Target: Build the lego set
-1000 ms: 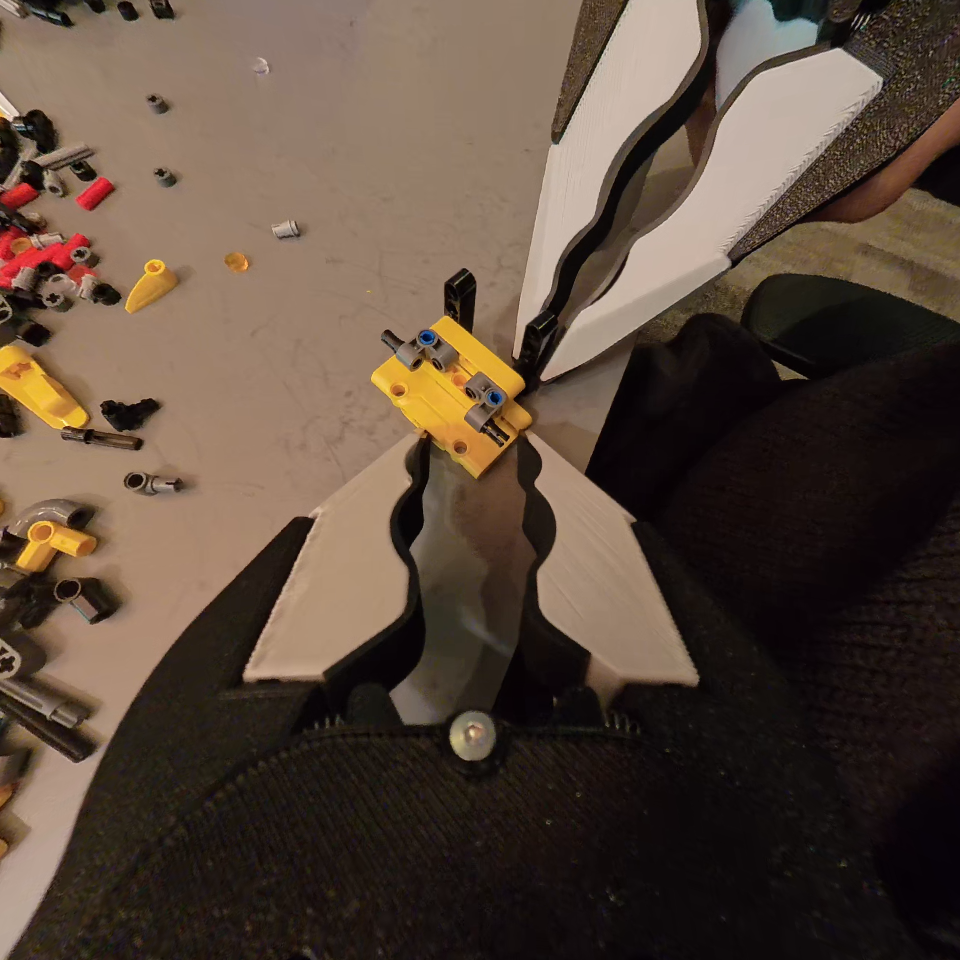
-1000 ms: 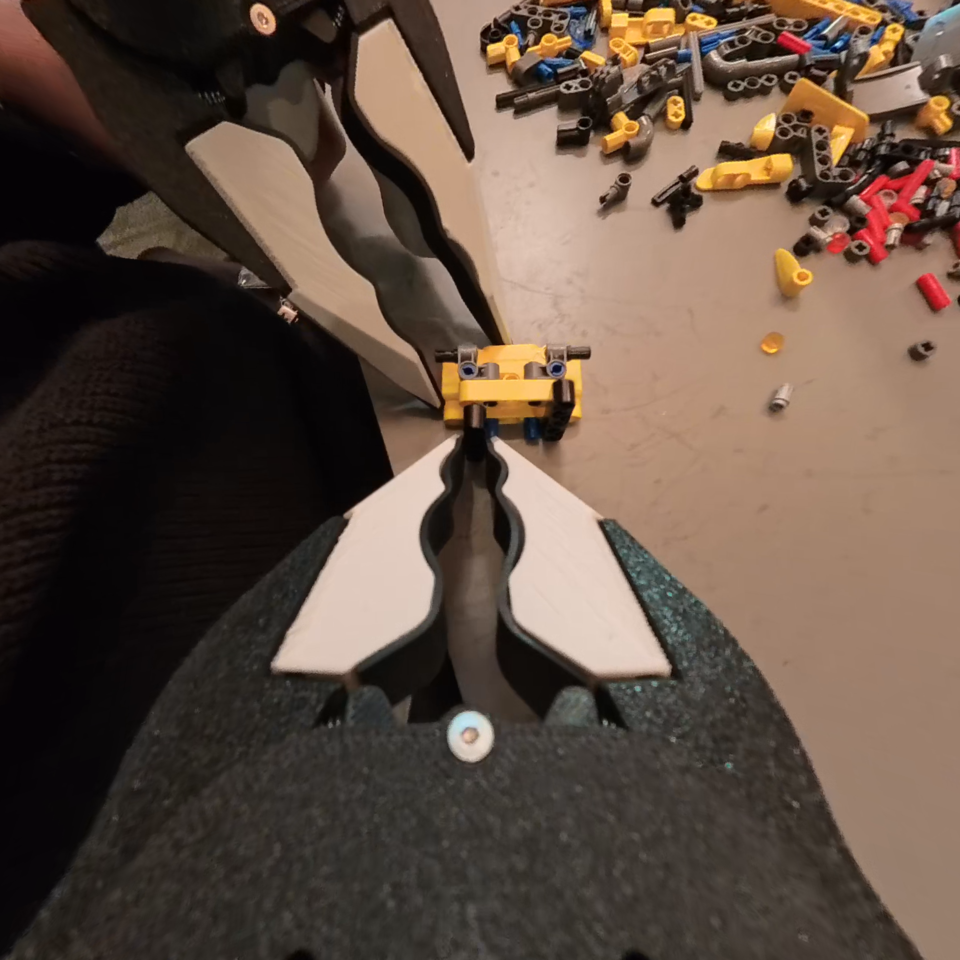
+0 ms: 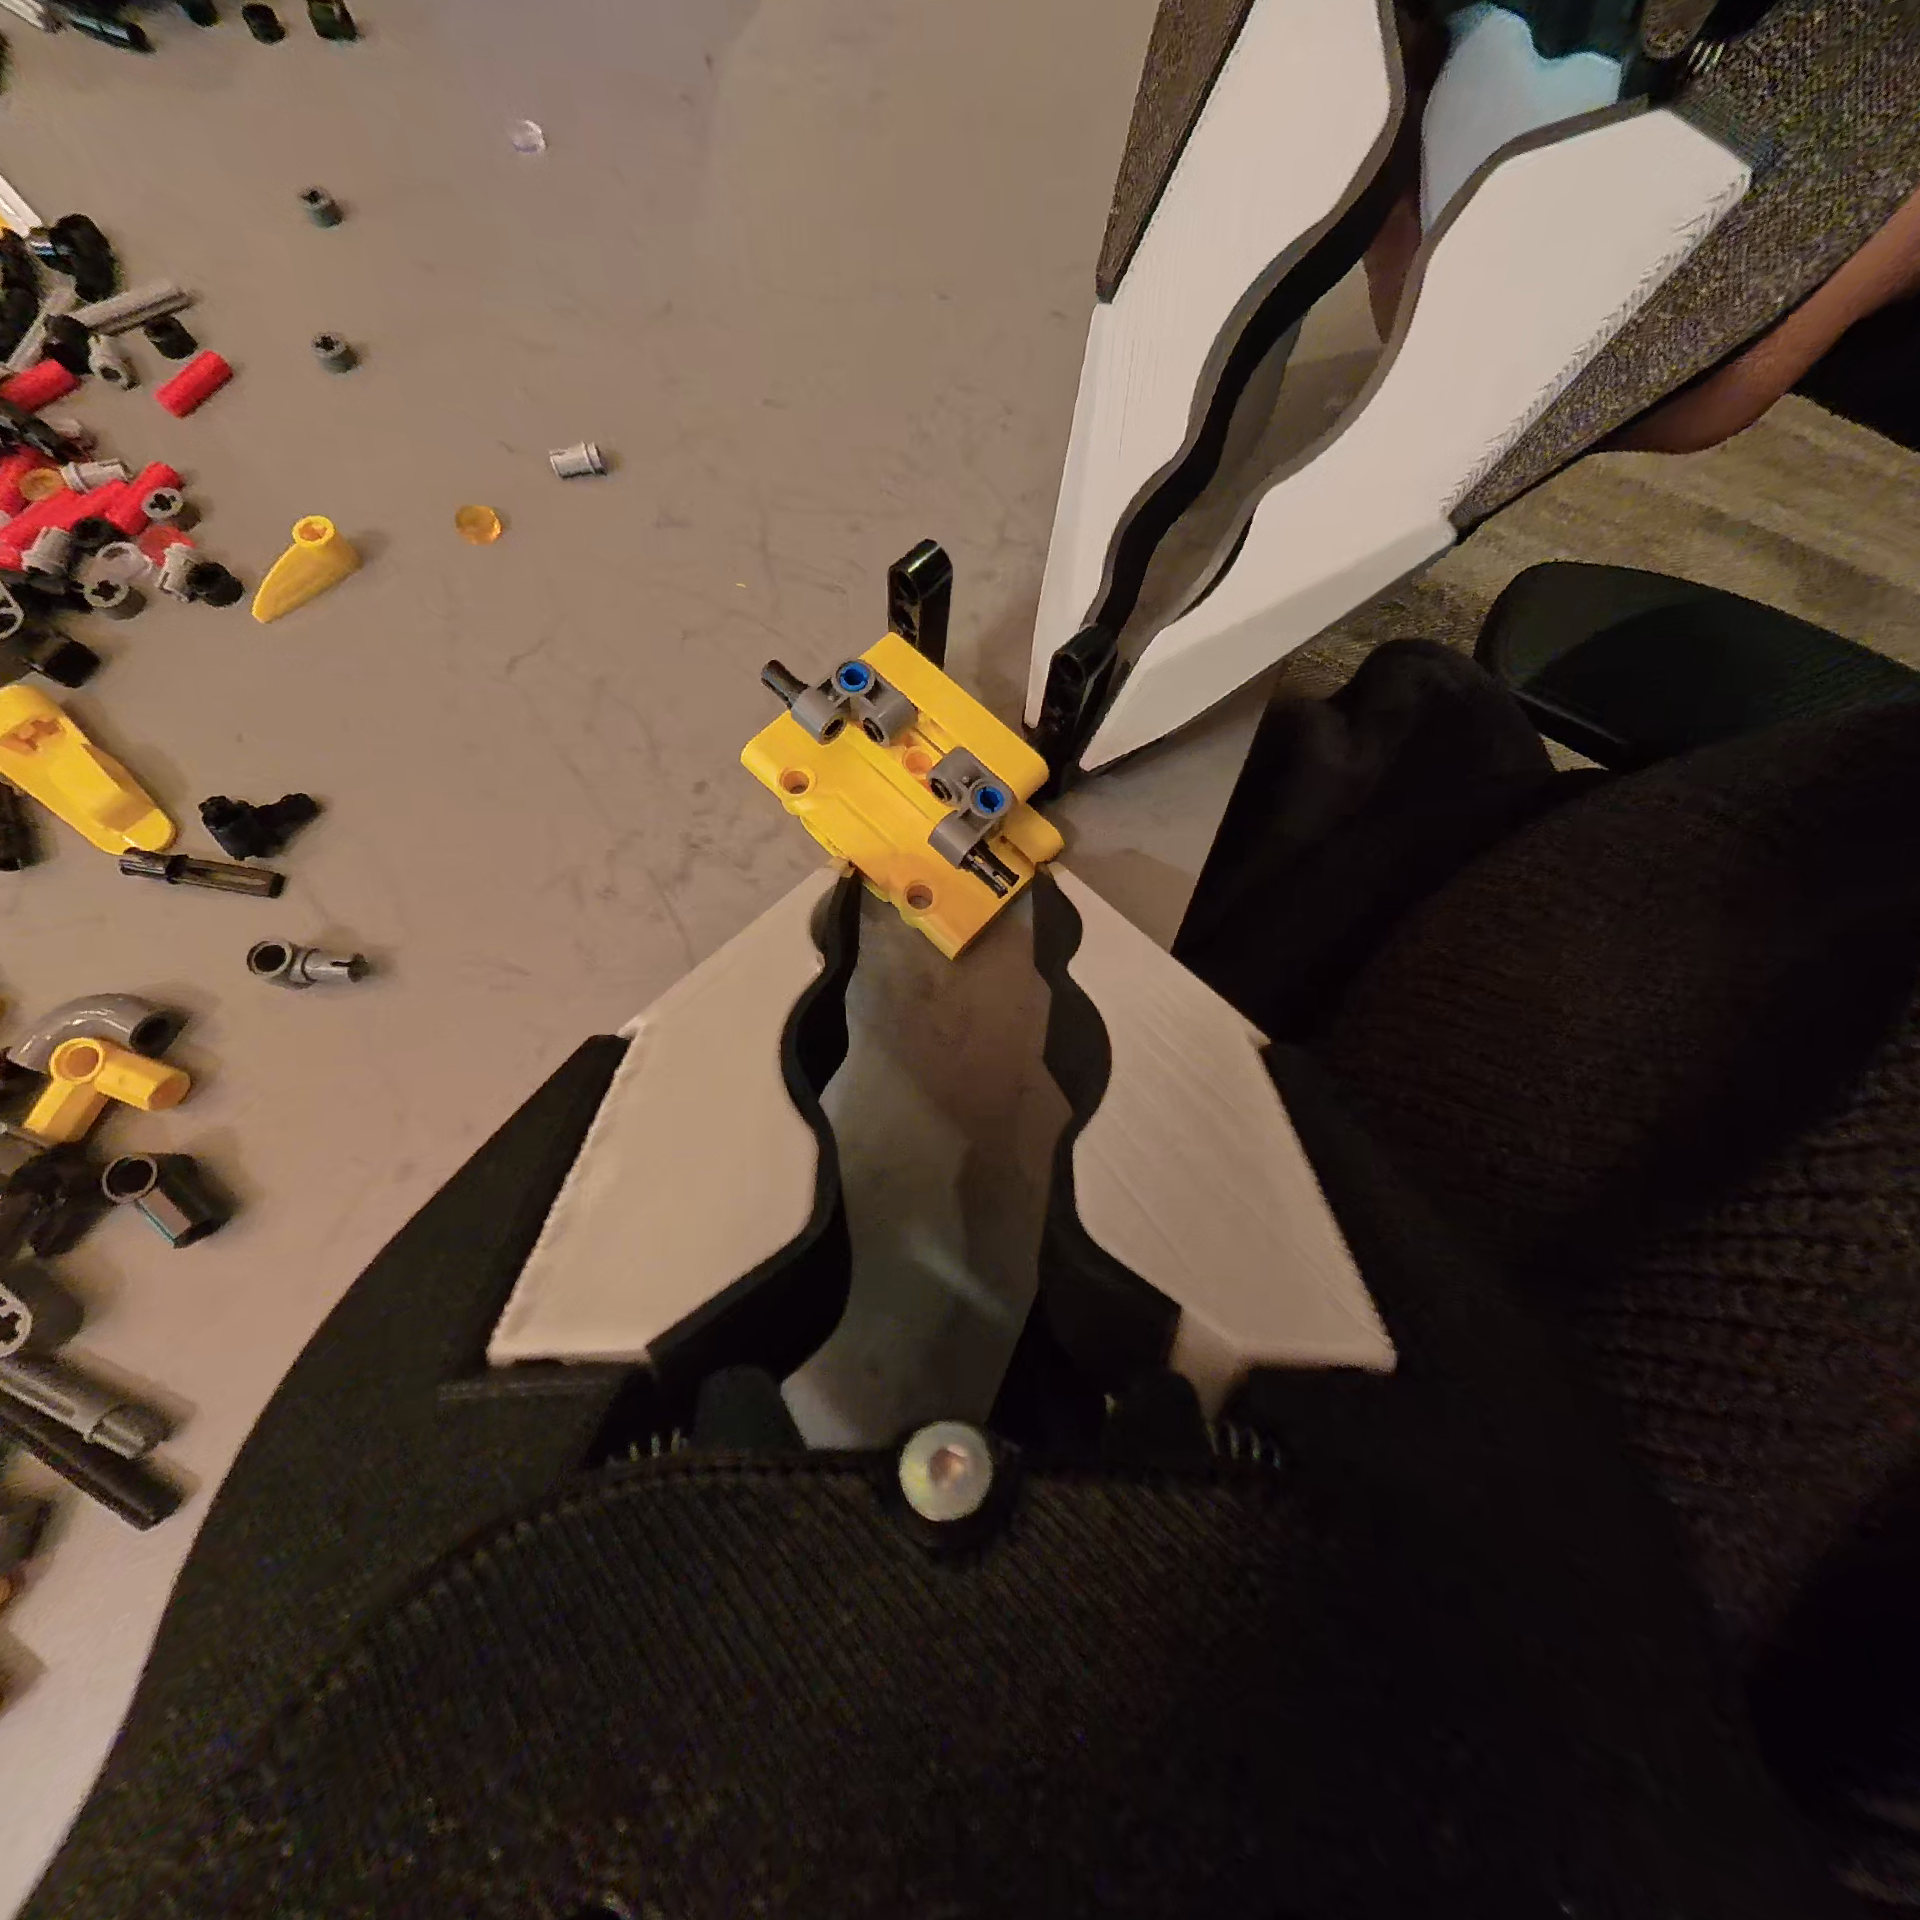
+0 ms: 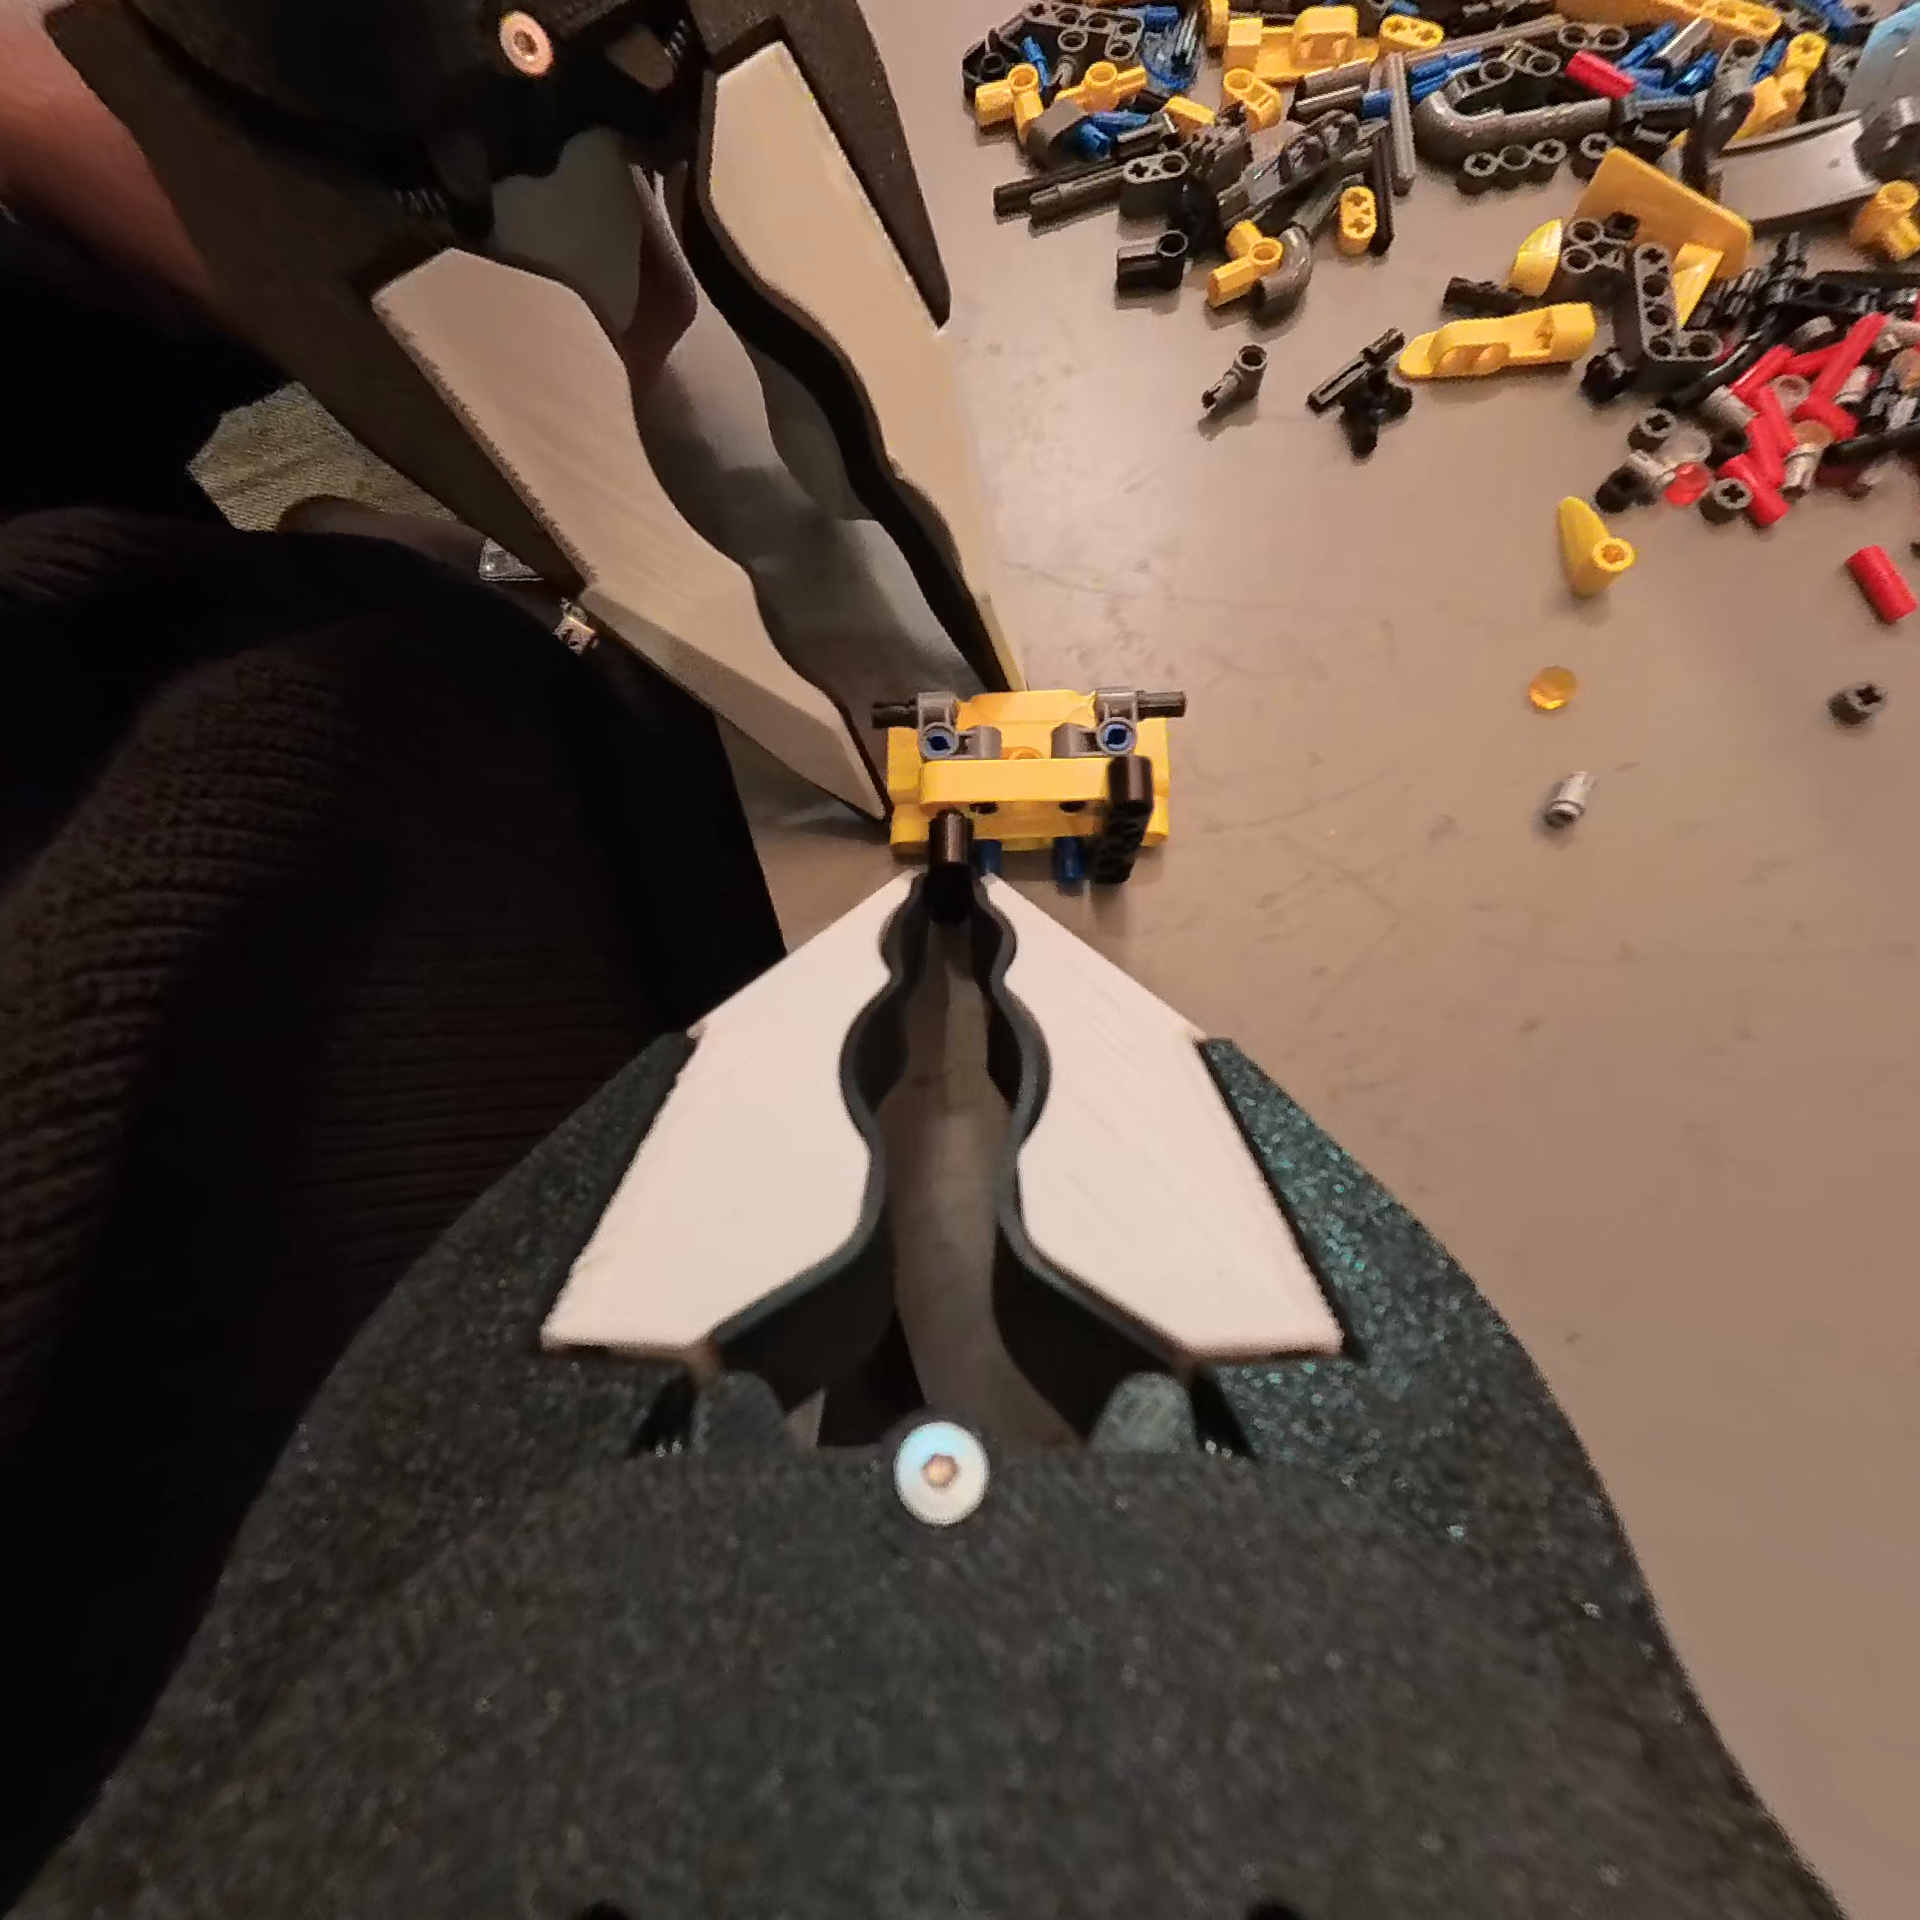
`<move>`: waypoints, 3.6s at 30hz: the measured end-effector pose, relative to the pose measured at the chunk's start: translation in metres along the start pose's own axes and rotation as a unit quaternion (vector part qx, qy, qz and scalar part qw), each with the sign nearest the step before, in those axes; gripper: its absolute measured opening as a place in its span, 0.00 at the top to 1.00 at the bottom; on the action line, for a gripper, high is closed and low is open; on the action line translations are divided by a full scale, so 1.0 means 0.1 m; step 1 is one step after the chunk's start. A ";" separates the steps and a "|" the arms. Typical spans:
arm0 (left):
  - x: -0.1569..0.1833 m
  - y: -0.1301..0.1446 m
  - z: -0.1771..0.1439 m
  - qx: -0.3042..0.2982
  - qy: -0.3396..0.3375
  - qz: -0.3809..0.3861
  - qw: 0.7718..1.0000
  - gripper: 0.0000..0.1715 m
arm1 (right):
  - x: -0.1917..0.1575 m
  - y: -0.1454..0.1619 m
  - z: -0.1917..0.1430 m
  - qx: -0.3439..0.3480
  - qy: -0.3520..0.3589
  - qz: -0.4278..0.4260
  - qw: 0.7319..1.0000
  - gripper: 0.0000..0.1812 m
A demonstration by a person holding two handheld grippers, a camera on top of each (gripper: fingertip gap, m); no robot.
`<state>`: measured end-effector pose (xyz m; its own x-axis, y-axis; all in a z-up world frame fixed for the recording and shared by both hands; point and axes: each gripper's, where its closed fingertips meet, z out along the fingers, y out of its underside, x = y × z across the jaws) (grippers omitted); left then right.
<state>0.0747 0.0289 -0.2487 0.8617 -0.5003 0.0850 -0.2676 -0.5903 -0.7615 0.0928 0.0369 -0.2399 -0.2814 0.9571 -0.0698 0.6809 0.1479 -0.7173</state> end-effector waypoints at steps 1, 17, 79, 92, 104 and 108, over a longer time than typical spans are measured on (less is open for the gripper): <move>0.00 0.00 0.00 0.000 -0.001 0.001 1.000 0.81 | 0.00 0.00 0.00 0.001 0.001 -0.001 1.000 0.97; 0.01 0.00 0.02 -0.001 -0.016 0.021 1.000 0.80 | -0.01 -0.01 0.01 0.015 0.026 -0.045 0.999 0.97; -0.02 -0.01 0.04 -0.036 -0.057 0.053 0.996 0.79 | 0.01 -0.05 0.07 0.033 0.025 -0.053 0.998 0.97; -0.03 0.00 0.04 -0.022 -0.051 0.044 0.997 0.79 | 0.03 -0.03 0.06 0.043 0.035 -0.007 0.998 0.96; -0.02 -0.01 0.04 -0.020 -0.040 0.041 0.998 0.80 | 0.06 0.09 0.02 0.007 0.034 -0.008 0.999 0.96; -0.02 -0.01 0.04 -0.018 -0.041 0.042 0.998 0.80 | 0.06 0.10 0.02 0.002 0.040 -0.014 0.999 0.96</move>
<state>0.0751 0.0331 -0.2513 0.8677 -0.4961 -0.0317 -0.3541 -0.5719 -0.7400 0.0962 0.0438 -0.2487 -0.2457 0.9693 0.0055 0.6712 0.1743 -0.7205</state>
